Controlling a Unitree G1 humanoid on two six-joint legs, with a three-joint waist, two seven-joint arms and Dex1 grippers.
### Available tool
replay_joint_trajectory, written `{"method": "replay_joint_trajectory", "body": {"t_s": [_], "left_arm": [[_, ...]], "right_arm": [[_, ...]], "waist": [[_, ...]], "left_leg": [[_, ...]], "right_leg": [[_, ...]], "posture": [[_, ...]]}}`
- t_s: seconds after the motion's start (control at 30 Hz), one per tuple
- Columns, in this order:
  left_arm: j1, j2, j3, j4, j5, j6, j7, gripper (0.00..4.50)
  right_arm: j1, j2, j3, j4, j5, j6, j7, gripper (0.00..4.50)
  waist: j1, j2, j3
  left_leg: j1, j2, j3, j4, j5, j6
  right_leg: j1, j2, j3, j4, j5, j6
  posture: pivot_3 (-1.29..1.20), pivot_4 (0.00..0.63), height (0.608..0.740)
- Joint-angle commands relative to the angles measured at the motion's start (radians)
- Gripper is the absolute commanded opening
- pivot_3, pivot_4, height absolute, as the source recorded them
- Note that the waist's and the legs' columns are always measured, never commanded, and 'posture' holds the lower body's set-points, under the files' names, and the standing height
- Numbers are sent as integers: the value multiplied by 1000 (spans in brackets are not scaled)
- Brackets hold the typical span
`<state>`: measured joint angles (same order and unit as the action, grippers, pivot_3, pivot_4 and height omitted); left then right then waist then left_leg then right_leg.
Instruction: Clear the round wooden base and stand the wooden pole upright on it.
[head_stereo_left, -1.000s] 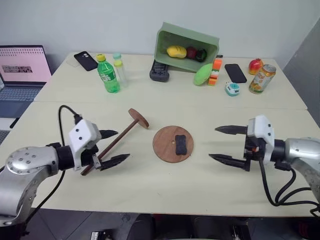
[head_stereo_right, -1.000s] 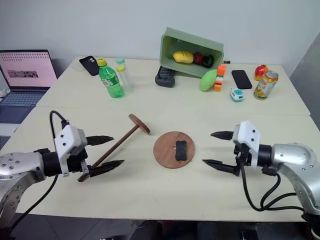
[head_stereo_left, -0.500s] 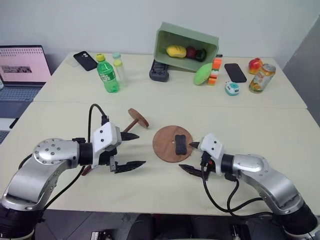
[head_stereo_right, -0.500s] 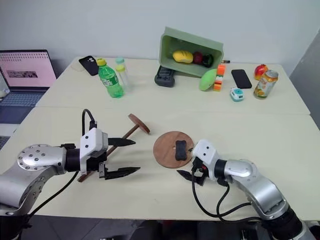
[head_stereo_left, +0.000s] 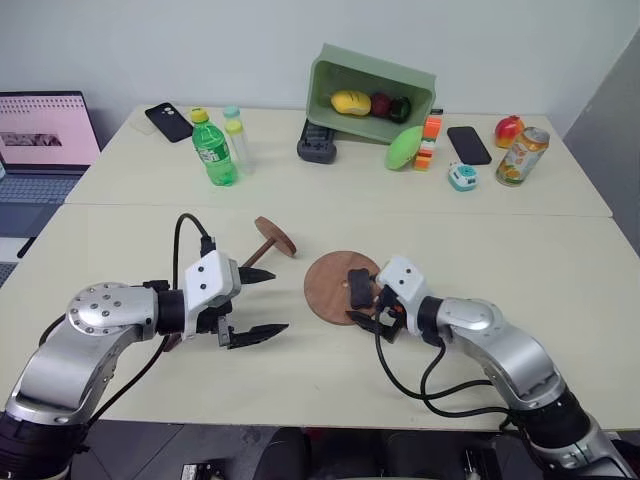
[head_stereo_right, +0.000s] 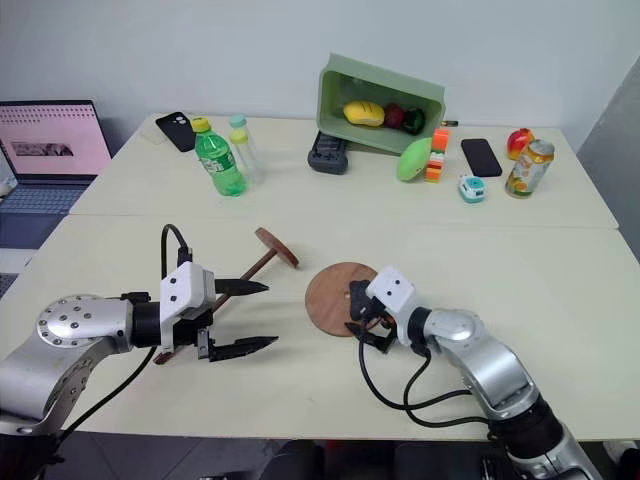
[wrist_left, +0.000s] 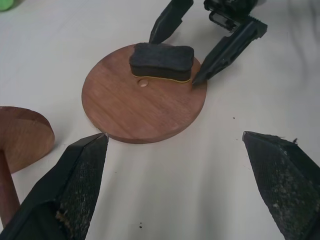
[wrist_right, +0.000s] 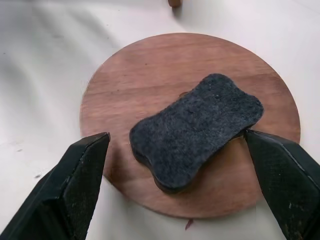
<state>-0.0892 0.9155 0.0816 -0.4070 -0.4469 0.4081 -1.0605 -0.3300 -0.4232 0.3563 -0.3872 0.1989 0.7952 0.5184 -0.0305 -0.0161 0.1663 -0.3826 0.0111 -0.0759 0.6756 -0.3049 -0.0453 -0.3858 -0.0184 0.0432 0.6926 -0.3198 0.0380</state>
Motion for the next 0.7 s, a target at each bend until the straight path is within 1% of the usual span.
{"method": "replay_joint_trajectory", "body": {"t_s": [0.03,0.23,0.3,0.33,0.63,0.7], "left_arm": [[2,3,26,-9,1,-20,0,4472],[-4,-1,17,-12,5,-16,8,4472],[-6,-3,16,-19,3,-10,13,4500],[-7,-4,17,-22,0,-7,14,4500],[-27,-13,11,-47,-41,15,9,4500],[-45,-24,-4,-52,-47,20,6,4500]], "right_arm": [[-26,25,9,-3,-14,2,-10,4500],[-30,23,34,45,-84,-51,-27,4500],[-25,29,24,56,-96,-70,-36,4141],[-24,30,20,57,-100,-76,-37,4036],[-22,27,-10,32,-98,-89,-17,1917],[-22,18,-28,13,-93,-89,-10,1607]], "waist": [[0,0,0],[-1,0,0],[-1,0,0],[-1,0,0],[0,0,0],[0,0,0]], "left_leg": [[0,0,0,0,0,0],[0,0,0,0,0,0],[0,0,0,0,0,0],[0,0,0,0,0,0],[0,0,0,0,0,0],[0,0,0,0,0,0]], "right_leg": [[0,0,0,0,0,0],[0,0,0,0,0,0],[0,0,0,1,0,0],[0,0,0,1,0,0],[0,0,0,1,0,0],[0,0,0,1,0,0]], "posture": [[0,150,740],[0,150,740],[0,150,740],[0,150,740],[0,150,740],[0,150,740]]}}
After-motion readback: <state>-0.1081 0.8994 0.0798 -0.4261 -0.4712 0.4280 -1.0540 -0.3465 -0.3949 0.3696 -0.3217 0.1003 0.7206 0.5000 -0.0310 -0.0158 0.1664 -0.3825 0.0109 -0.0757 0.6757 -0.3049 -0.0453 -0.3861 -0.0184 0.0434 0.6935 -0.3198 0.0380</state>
